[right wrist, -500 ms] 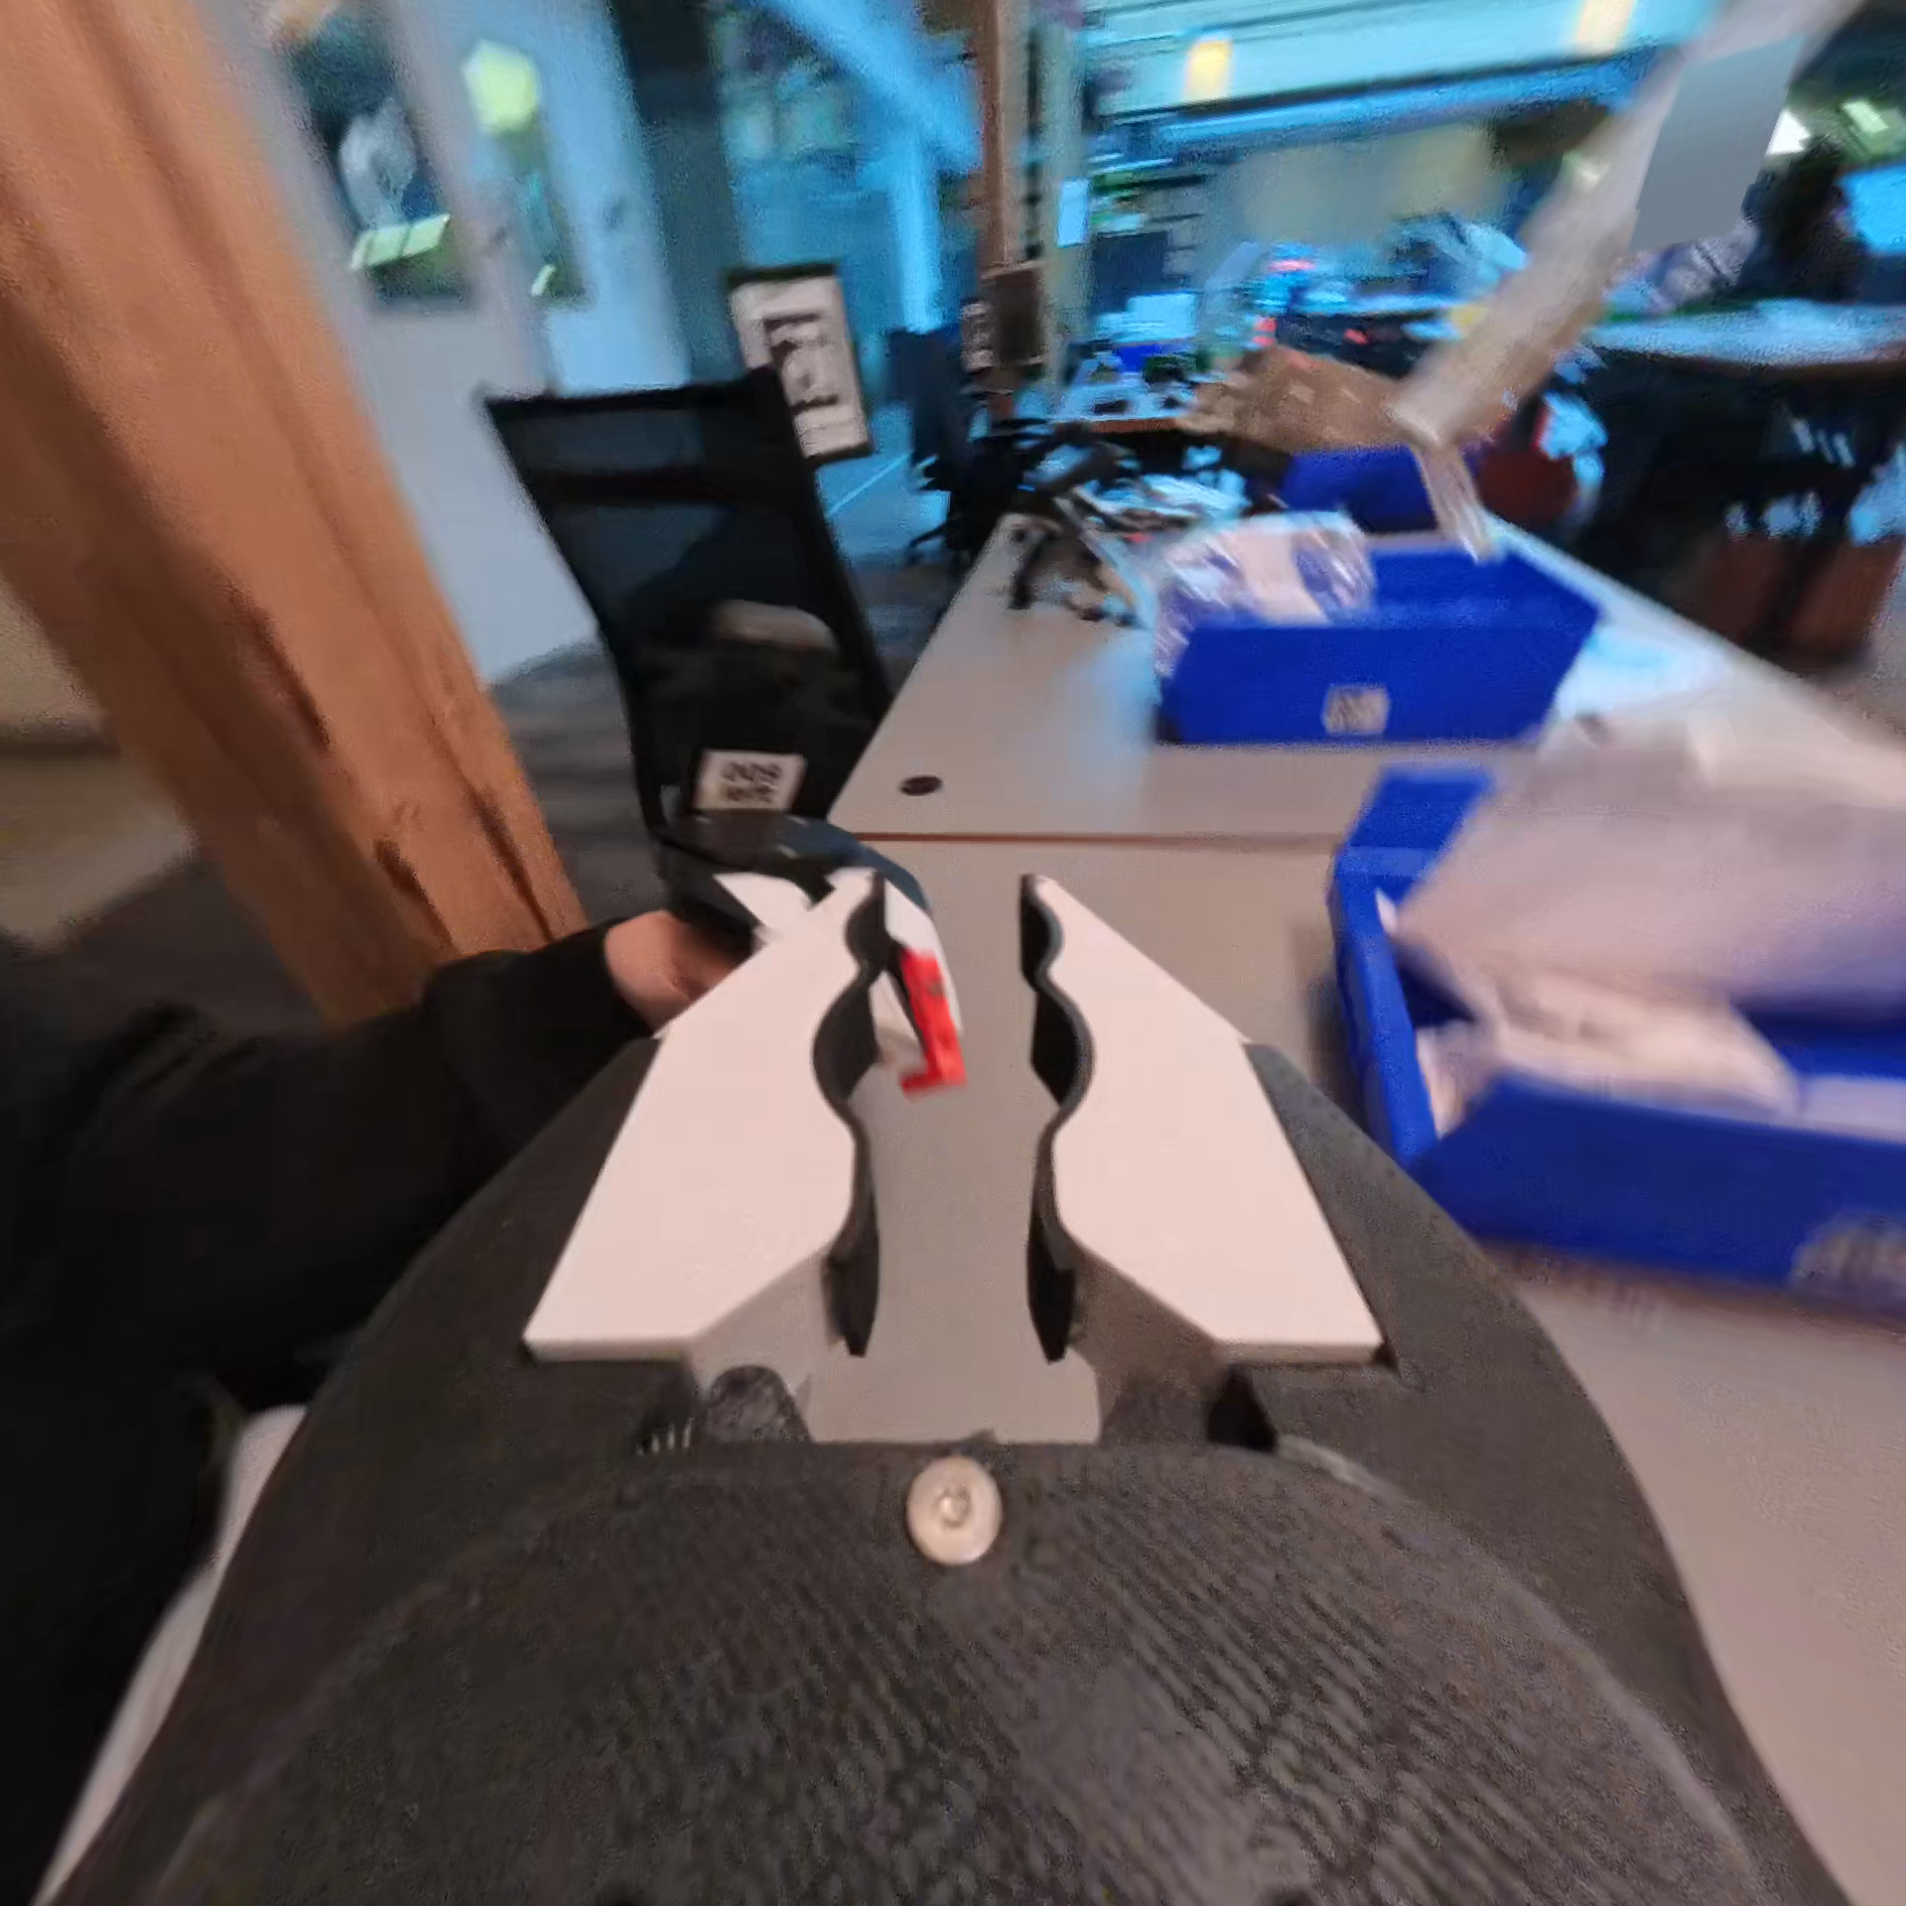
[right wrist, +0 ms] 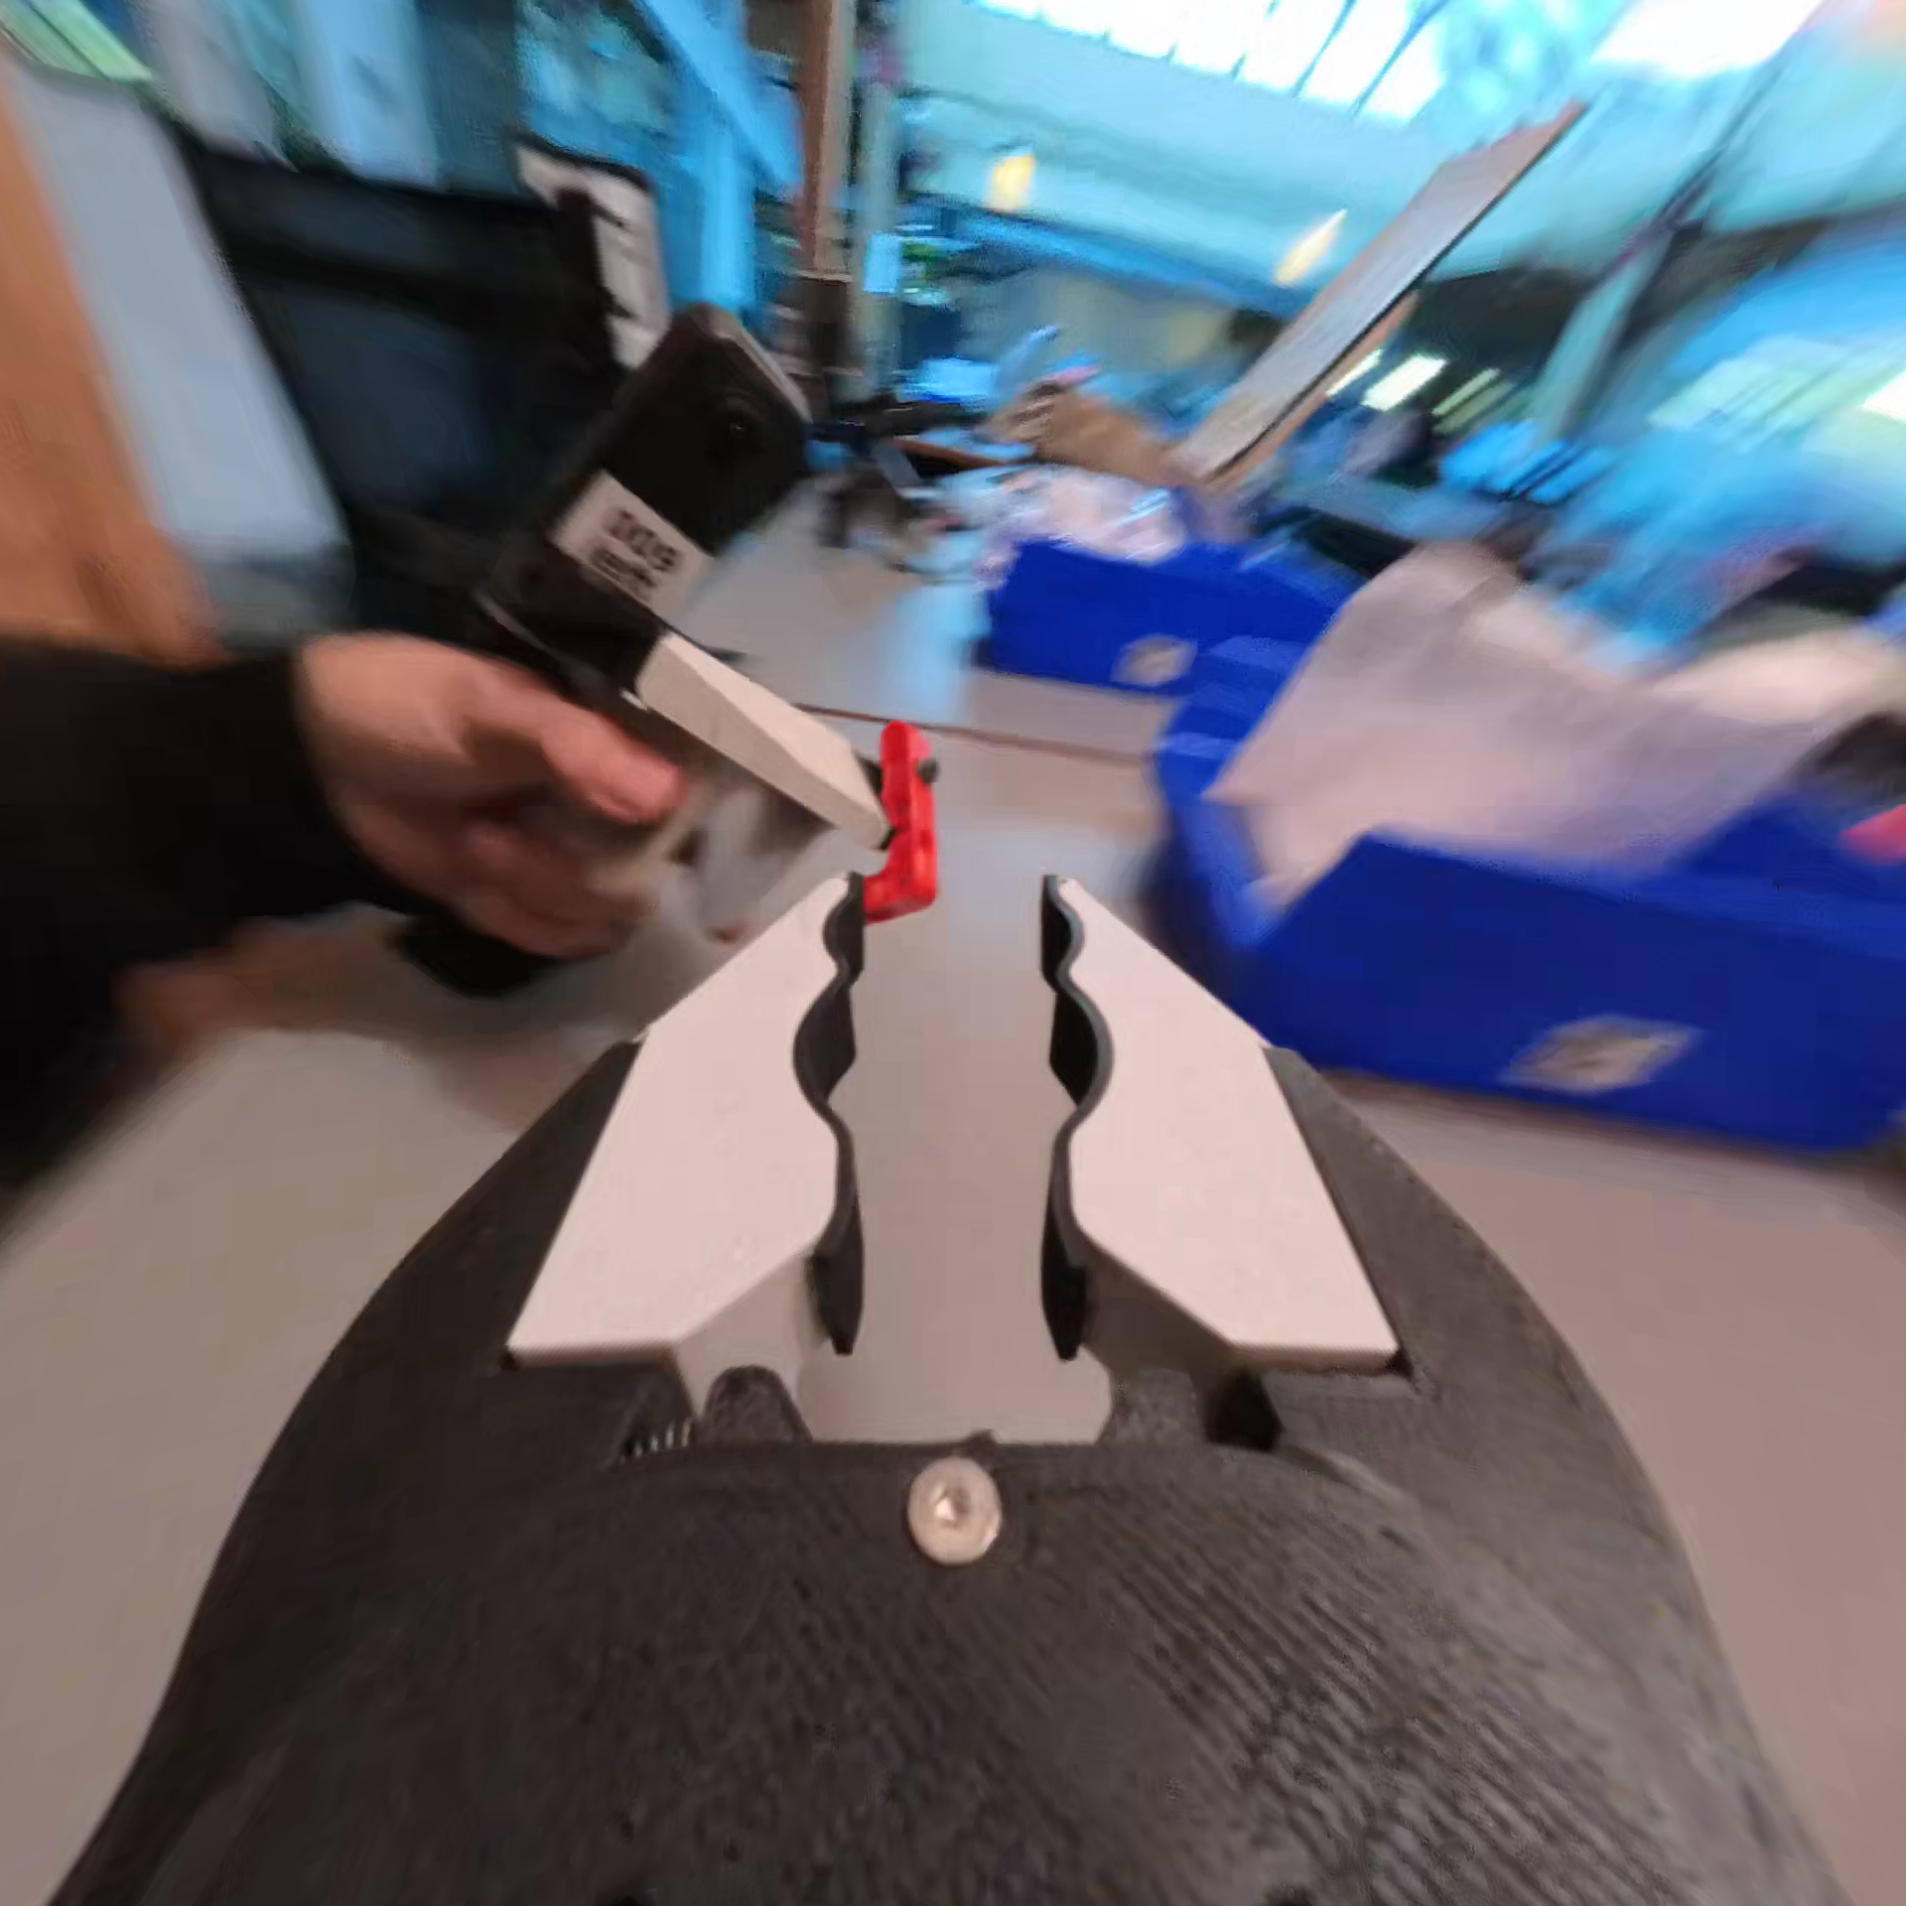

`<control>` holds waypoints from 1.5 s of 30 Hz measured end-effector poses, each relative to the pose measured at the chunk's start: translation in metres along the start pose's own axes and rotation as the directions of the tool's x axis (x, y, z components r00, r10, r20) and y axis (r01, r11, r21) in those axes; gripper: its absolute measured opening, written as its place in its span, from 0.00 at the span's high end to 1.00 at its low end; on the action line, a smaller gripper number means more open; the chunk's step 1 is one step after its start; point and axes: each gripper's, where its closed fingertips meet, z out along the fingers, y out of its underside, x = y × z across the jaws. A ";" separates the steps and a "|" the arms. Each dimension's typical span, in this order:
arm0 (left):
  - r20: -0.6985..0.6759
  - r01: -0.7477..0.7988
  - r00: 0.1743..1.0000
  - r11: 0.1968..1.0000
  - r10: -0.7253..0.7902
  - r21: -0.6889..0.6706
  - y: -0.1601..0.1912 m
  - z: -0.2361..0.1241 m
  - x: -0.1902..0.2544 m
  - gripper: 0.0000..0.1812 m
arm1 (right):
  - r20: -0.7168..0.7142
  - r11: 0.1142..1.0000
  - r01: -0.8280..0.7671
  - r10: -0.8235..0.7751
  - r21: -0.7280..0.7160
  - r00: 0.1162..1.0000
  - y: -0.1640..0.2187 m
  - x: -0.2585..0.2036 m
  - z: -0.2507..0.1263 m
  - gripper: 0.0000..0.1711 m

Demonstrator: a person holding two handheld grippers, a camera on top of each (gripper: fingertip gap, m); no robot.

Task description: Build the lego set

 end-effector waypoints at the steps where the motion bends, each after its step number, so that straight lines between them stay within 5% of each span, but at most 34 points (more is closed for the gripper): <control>1: -0.002 0.050 0.999 0.999 -0.050 0.003 0.001 0.001 -0.001 0.97 | -0.111 0.974 0.228 -0.226 0.004 0.968 -0.006 0.004 -0.005 0.78; 3: -0.029 0.146 0.989 0.989 -0.146 0.003 0.005 0.005 0.000 0.97 | -0.146 0.806 0.588 -0.591 -0.069 0.793 -0.007 -0.009 -0.008 0.76; 7: -0.102 0.294 0.951 0.956 -0.291 0.021 0.008 0.013 0.003 0.97 | -0.094 0.661 0.736 -0.750 -0.145 0.655 0.009 -0.024 -0.003 0.71; 11: -0.213 0.412 0.892 0.911 -0.397 0.027 0.006 0.015 0.012 0.97 | -0.144 0.327 0.887 -0.944 -0.327 0.296 0.010 -0.005 -0.002 0.80; 14: -0.225 0.423 0.883 0.906 -0.411 0.005 0.008 0.016 0.014 0.97 | -0.165 0.301 0.898 -0.951 -0.320 0.260 0.003 -0.010 -0.002 0.86; 19: -0.093 0.336 0.936 0.940 -0.339 -0.056 0.024 0.019 0.002 0.98 | -0.093 0.314 0.884 -0.949 -0.347 0.301 0.018 -0.009 -0.007 0.91; 25: -0.004 0.206 0.978 0.965 -0.209 -0.162 0.043 0.025 -0.002 0.99 | -0.036 0.518 0.785 -0.841 -0.339 0.539 0.036 -0.010 -0.019 0.93; 36: -0.070 0.133 0.986 0.962 -0.154 -0.238 0.057 0.034 0.011 1.00 | -0.003 0.691 0.632 -0.676 -0.350 0.737 0.057 -0.012 -0.055 0.96; 40: -0.064 -0.147 0.989 0.957 0.135 -0.249 0.052 0.035 0.019 1.00 | 0.012 0.792 0.521 -0.546 -0.319 0.837 0.057 -0.017 -0.067 0.96; 43: -0.002 -0.394 0.911 0.869 0.412 -0.301 0.054 0.035 0.010 0.93 | 0.075 0.887 0.358 -0.352 -0.292 0.933 0.062 -0.026 -0.074 0.96; 45: -0.039 -0.445 0.883 0.808 0.467 -0.386 0.067 0.033 0.009 0.91 | 0.107 0.881 0.316 -0.297 -0.352 0.949 0.073 -0.027 -0.079 0.96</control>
